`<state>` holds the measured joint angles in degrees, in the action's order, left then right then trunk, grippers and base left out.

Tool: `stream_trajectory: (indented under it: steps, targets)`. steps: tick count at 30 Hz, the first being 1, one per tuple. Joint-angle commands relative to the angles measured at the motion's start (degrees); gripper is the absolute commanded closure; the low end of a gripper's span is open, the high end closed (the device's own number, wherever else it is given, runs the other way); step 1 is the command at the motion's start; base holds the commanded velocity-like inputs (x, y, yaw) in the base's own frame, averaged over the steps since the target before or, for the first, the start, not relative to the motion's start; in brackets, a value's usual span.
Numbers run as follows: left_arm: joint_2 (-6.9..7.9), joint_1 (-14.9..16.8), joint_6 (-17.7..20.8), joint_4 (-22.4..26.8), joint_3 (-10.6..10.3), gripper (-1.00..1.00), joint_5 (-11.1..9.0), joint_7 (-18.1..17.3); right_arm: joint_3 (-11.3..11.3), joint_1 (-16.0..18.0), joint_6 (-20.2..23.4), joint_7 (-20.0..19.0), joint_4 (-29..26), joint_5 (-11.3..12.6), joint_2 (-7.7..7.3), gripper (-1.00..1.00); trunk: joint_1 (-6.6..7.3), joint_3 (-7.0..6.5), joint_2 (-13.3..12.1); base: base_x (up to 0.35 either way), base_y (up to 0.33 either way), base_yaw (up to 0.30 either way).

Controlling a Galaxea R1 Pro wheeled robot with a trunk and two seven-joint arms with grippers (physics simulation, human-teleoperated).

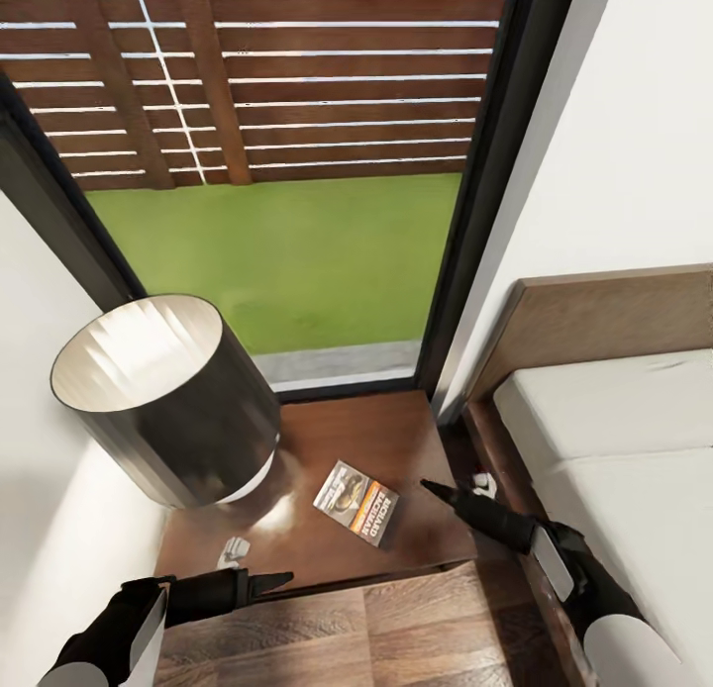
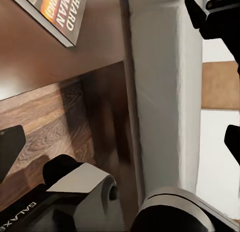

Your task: In the bedroom, move the book from the bed onto either nightstand, and place the two sandals side by side next to the bed.

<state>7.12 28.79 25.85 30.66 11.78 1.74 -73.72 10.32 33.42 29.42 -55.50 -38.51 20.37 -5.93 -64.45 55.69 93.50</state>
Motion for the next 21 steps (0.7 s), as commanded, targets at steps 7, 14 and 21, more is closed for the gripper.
stream_trajectory:
  steps: [7,14,21]
  targets:
    - [0.23,0.0,-3.8,-0.4,-0.1,-1.00,0.2,-0.3,0.1,-0.6,0.5,-0.4,0.5,0.3,-5.98,-1.00,1.55,-1.89,-2.8,0.000,0.000,0.000]
    - [0.34,-0.1,-7.6,-2.2,-0.1,-1.00,0.3,-0.4,0.0,-3.2,-0.3,-0.3,0.9,0.1,-6.44,-1.00,3.08,-3.81,-5.6,0.000,0.000,0.000]
    - [0.26,-0.2,-8.2,-2.5,-0.2,-1.00,0.3,-0.3,0.0,-3.4,-0.7,-0.2,0.9,-0.5,-6.46,-1.00,4.62,-5.39,-8.4,0.000,0.000,0.000]
